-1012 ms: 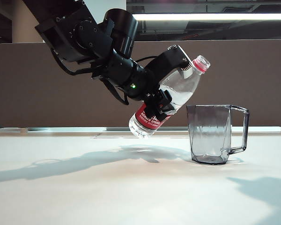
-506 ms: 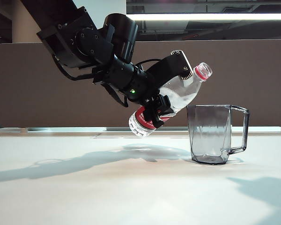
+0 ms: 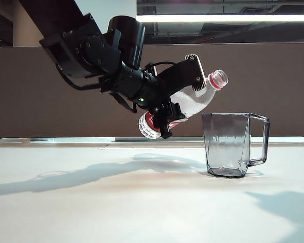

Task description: Pick up the mineral water bottle with the left hand on the table and pour water into the mug until it's half full.

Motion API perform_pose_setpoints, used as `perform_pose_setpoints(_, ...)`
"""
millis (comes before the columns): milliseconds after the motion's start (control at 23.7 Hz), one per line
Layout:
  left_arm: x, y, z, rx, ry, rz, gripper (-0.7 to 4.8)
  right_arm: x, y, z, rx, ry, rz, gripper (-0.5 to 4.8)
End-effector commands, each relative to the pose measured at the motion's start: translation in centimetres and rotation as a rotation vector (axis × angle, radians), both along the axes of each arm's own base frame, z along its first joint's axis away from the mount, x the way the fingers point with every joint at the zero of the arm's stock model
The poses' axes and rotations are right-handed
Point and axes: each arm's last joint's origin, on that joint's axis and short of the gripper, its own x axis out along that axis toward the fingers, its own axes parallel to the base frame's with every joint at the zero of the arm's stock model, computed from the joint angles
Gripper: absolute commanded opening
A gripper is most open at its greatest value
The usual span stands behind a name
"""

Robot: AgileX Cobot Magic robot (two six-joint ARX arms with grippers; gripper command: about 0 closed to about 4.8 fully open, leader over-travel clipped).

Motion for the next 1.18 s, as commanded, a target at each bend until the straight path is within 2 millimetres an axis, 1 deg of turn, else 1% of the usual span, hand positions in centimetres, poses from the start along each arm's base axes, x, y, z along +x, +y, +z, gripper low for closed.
perform_pose_setpoints(42, 0.30, -0.15, 0.96, -0.018, -0.105, -0.010, 1.74, -0.09, -0.04, 0.42, 0.011, -0.025, 0.003, -0.02)
perform_pose_setpoints(253, 0.34, -0.18, 0.96, 0.041, -0.171, -0.025, 1.74, -0.10, -0.05, 0.43, 0.012, -0.025, 0.003, -0.02)
perform_pose_setpoints(464, 0.35, -0.17, 0.99, 0.045, -0.180, -0.025, 1.75, -0.11, -0.04, 0.43, 0.012, -0.025, 0.006, -0.02)
perform_pose_setpoints(590, 0.43, -0.21, 0.74, 0.086, -0.219, -0.034, 1.75, -0.12, -0.04, 0.43, 0.012, -0.025, 0.006, -0.02)
perform_pose_setpoints(675, 0.52, -0.27, 0.50, 0.083, -0.228, -0.034, 1.75, -0.12, -0.04, 0.43, 0.012, -0.025, 0.006, -0.02)
perform_pose_setpoints(801, 0.57, -0.29, 0.67, 0.069, -0.251, -0.031, 1.75, -0.12, -0.04, 0.43, 0.012, -0.025, 0.006, -0.02)
perform_pose_setpoints(1181, 0.76, -0.13, 0.57, 0.135, -0.308, -0.039, 1.75, -0.11, -0.04, 0.43, 0.012, -0.026, 0.006, -0.02)
